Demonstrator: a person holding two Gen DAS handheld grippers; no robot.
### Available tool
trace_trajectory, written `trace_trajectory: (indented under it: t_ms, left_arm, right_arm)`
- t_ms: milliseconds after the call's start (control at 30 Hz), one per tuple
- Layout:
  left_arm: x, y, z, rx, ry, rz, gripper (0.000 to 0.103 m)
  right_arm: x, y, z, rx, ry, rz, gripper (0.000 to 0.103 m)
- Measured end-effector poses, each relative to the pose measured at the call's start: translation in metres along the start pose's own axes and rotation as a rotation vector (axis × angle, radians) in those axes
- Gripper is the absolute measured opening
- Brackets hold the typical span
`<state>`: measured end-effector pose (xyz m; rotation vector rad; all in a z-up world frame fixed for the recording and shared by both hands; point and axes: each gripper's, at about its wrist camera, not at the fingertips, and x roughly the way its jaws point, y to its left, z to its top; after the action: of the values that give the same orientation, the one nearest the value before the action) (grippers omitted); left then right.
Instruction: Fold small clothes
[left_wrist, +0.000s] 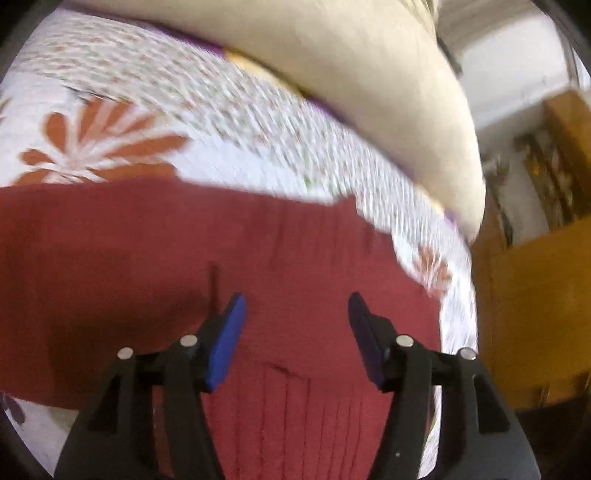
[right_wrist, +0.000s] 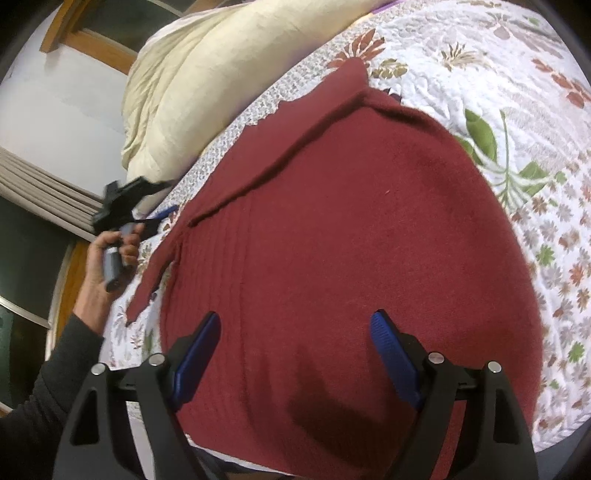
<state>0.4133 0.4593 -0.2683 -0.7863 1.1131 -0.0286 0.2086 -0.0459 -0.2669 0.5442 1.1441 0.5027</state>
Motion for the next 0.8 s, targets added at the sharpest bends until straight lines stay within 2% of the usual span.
trace_trajectory:
  t_ms: [67,100,133,167,200,233,300,400,500,633,733,800]
  left_arm:
    - [0.027,0.012,-0.005,-0.025,0.068,0.061,0.060]
    - [0.034,0.016,-0.007,-0.025,0.085,0.070,0.055]
    - [0.035,0.020,-0.006,-0.023,0.091,0.071,0.048]
    - [0.028,0.024,-0.004,-0.038,0.093,0.053,0.046]
    - [0.013,0.028,-0.001,-0.059,0.077,0.041,0.050]
    - [-0.003,0.032,-0.001,-0.066,0.045,0.052,0.064]
    - [-0.047,0.044,-0.003,-0.062,-0.047,0.058,0.078]
    - [-0.118,0.090,-0.006,-0.115,-0.167,0.092,0.088]
    - [-0.190,0.151,-0.026,-0.219,-0.291,0.142,0.090]
    - [-0.281,0.258,-0.063,-0.469,-0.443,0.167,0.090]
    - [-0.310,0.308,-0.084,-0.558,-0.470,0.208,0.089]
    - [-0.312,0.326,-0.091,-0.599,-0.464,0.198,0.089]
  right_arm:
    - [-0.004,0.007,-0.001,-0.012,-0.010,0.001,0.084]
    - [-0.006,0.010,-0.001,-0.017,-0.013,0.001,0.084]
    - [-0.010,0.014,0.000,-0.025,-0.019,0.007,0.084]
    - [-0.013,0.017,0.000,-0.034,-0.023,0.005,0.084]
    - [-0.016,0.018,0.001,-0.044,-0.026,0.001,0.084]
    - [-0.019,0.019,0.001,-0.057,-0.032,-0.007,0.085]
    - [-0.019,0.019,0.002,-0.067,-0.031,-0.017,0.086]
    - [-0.014,0.016,0.003,-0.052,-0.013,-0.008,0.086]
    - [-0.007,0.021,0.002,-0.056,-0.003,0.007,0.086]
    - [0.003,0.037,-0.001,-0.087,0.020,0.028,0.086]
    - [0.012,0.049,-0.003,-0.108,0.038,0.030,0.086]
    - [0.018,0.056,-0.003,-0.115,0.049,0.029,0.086]
